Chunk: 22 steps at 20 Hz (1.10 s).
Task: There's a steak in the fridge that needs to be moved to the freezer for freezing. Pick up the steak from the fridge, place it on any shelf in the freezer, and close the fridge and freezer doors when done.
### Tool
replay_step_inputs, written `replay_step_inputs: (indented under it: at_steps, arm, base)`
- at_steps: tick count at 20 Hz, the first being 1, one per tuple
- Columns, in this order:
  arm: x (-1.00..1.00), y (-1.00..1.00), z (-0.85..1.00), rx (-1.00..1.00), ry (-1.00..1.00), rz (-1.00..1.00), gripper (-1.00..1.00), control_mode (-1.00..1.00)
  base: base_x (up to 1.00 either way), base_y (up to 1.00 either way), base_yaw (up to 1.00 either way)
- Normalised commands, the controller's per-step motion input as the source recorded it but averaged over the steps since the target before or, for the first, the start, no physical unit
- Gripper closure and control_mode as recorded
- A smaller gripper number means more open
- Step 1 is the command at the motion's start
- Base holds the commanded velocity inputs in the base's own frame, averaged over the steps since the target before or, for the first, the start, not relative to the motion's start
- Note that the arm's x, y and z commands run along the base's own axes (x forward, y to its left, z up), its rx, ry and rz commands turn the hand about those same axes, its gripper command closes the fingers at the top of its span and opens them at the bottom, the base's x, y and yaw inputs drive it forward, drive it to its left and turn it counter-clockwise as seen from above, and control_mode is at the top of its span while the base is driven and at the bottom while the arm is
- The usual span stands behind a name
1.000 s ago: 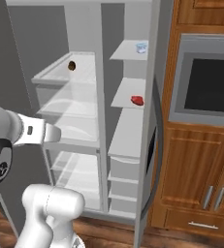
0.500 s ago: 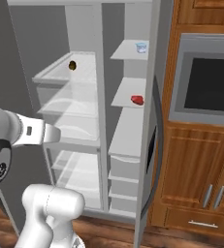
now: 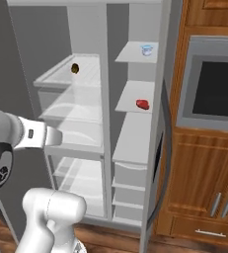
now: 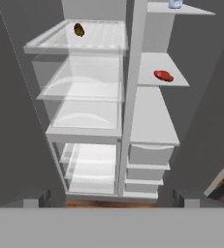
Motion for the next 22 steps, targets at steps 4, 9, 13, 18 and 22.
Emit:
replay_step_inputs:
  at_steps: [4, 9, 13, 18, 22]
  arm:
    - [0.0, 0.0, 0.0, 0.0, 0.0, 0.0, -1.0, 1.0]
    - [0.0, 0.0, 0.0, 0.0, 0.0, 0.0, -1.0, 1.0]
    - [0.0, 0.0, 0.0, 0.0, 0.0, 0.0, -1.0, 1.0]
    - [0.0, 0.0, 0.0, 0.0, 0.0, 0.0, -1.0, 1.0]
    - [0.0, 0.0, 0.0, 0.0, 0.0, 0.0, -1.0, 1.0]
  base:
    - [0.27, 0.43, 0.0]
    - [-0.12, 0.0, 0.0]
    - [-0.64, 0.0, 0.0]
    - [-0.25, 0.0, 0.0]
    - [0.19, -0.09, 0.0]
